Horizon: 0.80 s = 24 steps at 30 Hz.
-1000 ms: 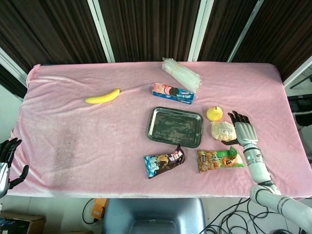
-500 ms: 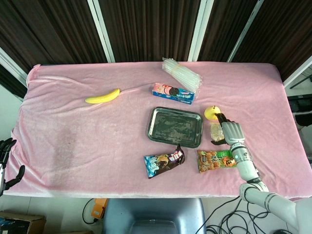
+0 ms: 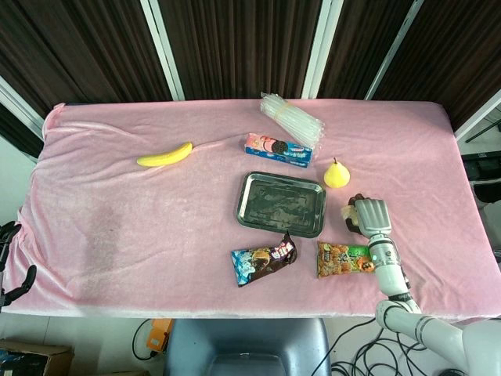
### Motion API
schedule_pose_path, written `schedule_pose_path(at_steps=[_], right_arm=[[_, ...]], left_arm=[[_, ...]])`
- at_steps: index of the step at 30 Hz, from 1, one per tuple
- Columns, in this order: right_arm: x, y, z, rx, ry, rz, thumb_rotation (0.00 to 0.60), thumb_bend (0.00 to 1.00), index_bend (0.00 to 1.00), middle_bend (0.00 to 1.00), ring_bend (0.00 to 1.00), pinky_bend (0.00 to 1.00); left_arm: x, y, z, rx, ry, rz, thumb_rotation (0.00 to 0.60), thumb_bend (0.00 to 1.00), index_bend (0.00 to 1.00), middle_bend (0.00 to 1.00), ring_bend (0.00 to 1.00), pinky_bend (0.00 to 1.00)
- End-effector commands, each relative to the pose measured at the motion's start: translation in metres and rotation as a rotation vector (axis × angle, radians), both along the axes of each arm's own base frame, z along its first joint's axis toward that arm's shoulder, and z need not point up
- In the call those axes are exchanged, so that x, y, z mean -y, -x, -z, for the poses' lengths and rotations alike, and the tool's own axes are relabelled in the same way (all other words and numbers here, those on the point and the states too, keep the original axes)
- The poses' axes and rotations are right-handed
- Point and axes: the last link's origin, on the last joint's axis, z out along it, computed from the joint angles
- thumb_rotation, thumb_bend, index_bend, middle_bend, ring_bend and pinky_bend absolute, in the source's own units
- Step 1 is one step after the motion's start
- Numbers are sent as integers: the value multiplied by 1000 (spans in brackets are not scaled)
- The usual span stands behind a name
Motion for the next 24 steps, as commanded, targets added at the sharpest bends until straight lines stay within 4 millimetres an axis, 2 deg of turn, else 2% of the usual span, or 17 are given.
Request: schedule_pose_path(at_steps=[1,7,10,12,13,14,16,17,18,19,20,21,24], right_arm=[[-4,-8,-2,53,65,-35,600,894,884,607,678,775],[2,-41,-17,228,188,-176,600,901,886,609,679,775],[16,-69,-19,293,234,-269,600,902,884,608,674,775],[24,-84,-15,323,234,-311,600,889,841,603,632,753],[29,-92,-10,349,212,-324,600,849,771,574,576,715],[31,-96,-8,364,193,-328,600,761,655,507,483,641],[36,-105,0,403,131,-332,600,560,382,313,264,450],[37,-109,3,405,96,-344,600,446,208,180,133,327],[37,-110,3,394,87,-352,600,371,98,92,57,249],[36,-111,3,382,87,-363,600,310,29,34,14,195],[34,-111,3,369,90,-381,600,257,1,3,0,153],[32,-110,1,359,94,-391,600,216,0,0,0,121],[24,-105,-13,346,110,-428,600,177,0,0,0,72]], left_arm=[[0,0,0,1,-1,1,600,413,118,88,66,344],[0,0,0,-1,1,2,600,413,118,88,66,344],[-1,-1,1,-4,3,3,600,414,118,88,66,344],[-1,-1,1,-5,4,3,600,414,118,88,66,344],[-1,-1,1,-6,4,2,600,414,118,88,66,344],[-1,-1,2,-7,5,2,600,414,118,88,66,345],[-1,0,2,-8,8,1,600,413,118,88,66,345],[-1,0,2,-7,9,0,600,414,118,88,66,345],[-1,0,2,-6,8,0,600,414,118,88,66,345],[-1,0,1,-5,7,0,600,414,118,88,66,345],[-1,0,0,-2,5,-1,600,414,118,88,66,345],[0,1,0,0,2,0,600,414,118,88,66,345],[0,1,0,0,2,2,600,414,118,88,66,345]])
